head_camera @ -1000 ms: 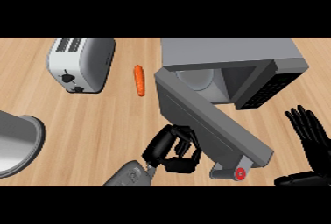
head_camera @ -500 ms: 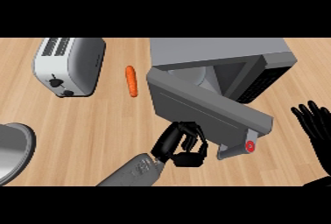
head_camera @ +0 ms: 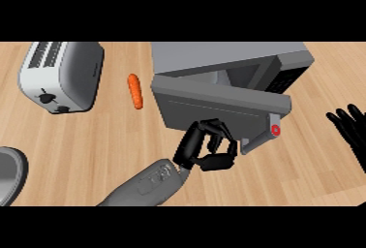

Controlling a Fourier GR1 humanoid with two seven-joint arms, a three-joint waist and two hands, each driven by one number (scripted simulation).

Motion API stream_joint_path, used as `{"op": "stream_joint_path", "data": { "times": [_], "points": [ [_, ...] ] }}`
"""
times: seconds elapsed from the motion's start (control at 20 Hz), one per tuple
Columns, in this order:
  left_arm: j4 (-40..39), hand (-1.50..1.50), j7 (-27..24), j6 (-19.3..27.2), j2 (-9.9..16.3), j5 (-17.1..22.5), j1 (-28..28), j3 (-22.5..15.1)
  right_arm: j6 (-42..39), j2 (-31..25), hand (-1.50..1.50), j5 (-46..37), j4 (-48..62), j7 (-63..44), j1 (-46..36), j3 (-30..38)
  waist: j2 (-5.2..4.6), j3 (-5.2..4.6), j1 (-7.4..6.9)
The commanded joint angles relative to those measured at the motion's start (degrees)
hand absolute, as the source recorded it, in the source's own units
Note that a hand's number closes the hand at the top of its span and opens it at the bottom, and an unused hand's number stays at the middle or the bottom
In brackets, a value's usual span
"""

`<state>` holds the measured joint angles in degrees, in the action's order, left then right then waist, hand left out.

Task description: Pick up the milk, place it into the microwave and close the microwave

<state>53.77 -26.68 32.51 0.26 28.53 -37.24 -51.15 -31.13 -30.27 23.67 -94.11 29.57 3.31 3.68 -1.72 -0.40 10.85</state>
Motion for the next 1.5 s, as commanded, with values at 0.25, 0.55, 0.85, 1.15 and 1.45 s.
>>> {"op": "stream_joint_path", "data": {
  "times": [0.25, 0.55, 0.85, 1.15, 1.45],
  "points": [
    [-1.9, -1.5, 0.0, 9.8, -0.3, 9.1, -7.9, 2.2, -0.4, -3.5, -1.5, 3.7, -1.1, -3.0, -4.6, 3.2, -0.87, 0.09, 2.43],
    [-6.0, -1.5, 1.3, 12.6, -0.3, 13.5, -11.5, 3.7, 2.7, -9.0, -1.5, -1.3, -2.9, -1.9, -9.4, 9.0, -1.1, 0.08, 4.41],
    [-3.5, -1.5, -1.4, 15.3, -0.3, 18.3, -11.8, 6.3, 5.7, -12.7, 1.5, -8.1, -3.5, -1.4, -12.6, 10.9, -1.88, 0.01, 3.69],
    [-4.0, -1.5, -2.9, 16.5, -0.3, 21.4, -12.2, 6.1, 6.7, -12.8, 1.5, -9.6, -1.9, -0.3, -14.9, 11.2, -2.99, 0.22, 3.32],
    [-4.9, -1.5, -4.8, 15.9, -0.3, 23.4, -13.0, 5.3, 6.8, -13.7, 1.5, -11.0, -1.0, -0.1, -16.5, 10.9, -3.58, 0.23, 3.58]
  ]
}}
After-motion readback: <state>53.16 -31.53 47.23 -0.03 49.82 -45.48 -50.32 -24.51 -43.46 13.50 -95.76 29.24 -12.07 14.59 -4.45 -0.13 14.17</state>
